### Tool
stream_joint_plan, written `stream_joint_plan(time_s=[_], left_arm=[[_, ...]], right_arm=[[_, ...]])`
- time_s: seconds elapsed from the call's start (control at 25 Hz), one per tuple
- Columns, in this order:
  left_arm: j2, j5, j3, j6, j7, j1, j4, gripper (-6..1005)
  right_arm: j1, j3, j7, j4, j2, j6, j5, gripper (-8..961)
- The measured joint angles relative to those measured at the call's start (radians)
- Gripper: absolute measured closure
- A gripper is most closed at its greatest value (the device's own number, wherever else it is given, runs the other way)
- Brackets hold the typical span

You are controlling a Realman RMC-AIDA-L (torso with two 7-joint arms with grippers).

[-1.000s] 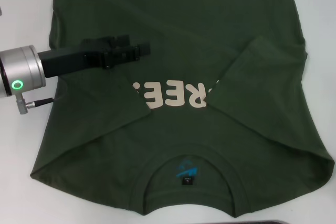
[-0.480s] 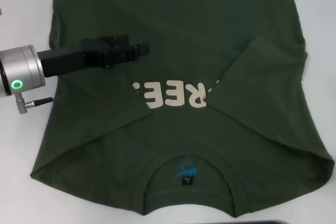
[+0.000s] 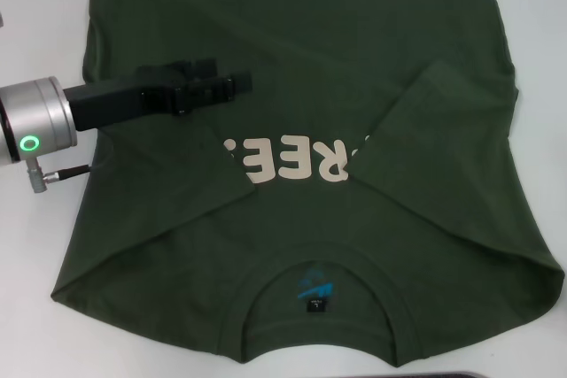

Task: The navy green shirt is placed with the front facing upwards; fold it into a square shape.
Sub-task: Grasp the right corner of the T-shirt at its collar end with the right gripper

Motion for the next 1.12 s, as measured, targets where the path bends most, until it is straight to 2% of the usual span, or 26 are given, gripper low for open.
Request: stream_joint_plan(time_s=[1.12], left_arm=[[0.001, 0.001, 0.001, -0.025, 0.000, -0.003, -0.005, 124]], right_arm=[[0.065, -0.001, 0.037, 0.035, 0.000, 0.081, -0.041, 329]])
